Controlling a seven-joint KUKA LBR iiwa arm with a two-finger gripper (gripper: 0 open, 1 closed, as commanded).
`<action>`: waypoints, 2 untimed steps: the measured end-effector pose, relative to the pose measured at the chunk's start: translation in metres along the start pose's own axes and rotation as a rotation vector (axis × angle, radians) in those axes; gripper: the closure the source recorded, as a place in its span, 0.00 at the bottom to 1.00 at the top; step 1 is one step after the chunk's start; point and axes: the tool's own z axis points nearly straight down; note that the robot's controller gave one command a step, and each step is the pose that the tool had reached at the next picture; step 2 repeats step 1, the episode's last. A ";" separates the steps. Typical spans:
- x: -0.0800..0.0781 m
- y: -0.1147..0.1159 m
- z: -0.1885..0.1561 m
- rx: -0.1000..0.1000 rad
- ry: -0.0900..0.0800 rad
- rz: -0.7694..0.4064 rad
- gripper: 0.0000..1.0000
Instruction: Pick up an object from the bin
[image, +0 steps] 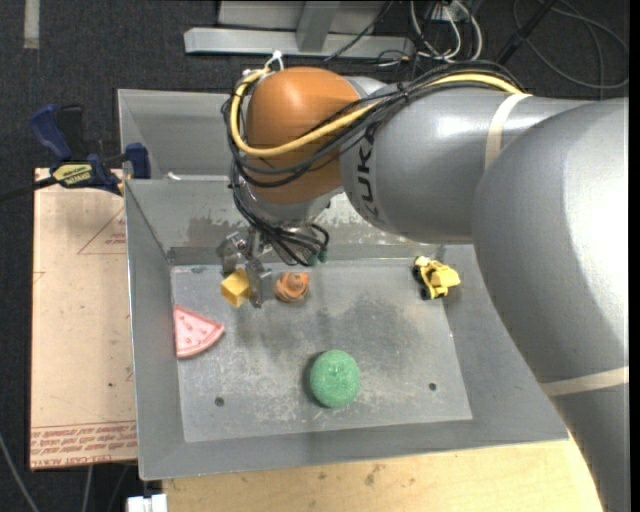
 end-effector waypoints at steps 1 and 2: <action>-0.001 0.000 -0.017 0.001 -0.003 0.000 1.00; -0.001 0.000 -0.017 0.001 -0.003 0.000 1.00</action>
Offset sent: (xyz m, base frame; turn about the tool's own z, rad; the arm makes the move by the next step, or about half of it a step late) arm -0.0001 0.0000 0.0231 0.0000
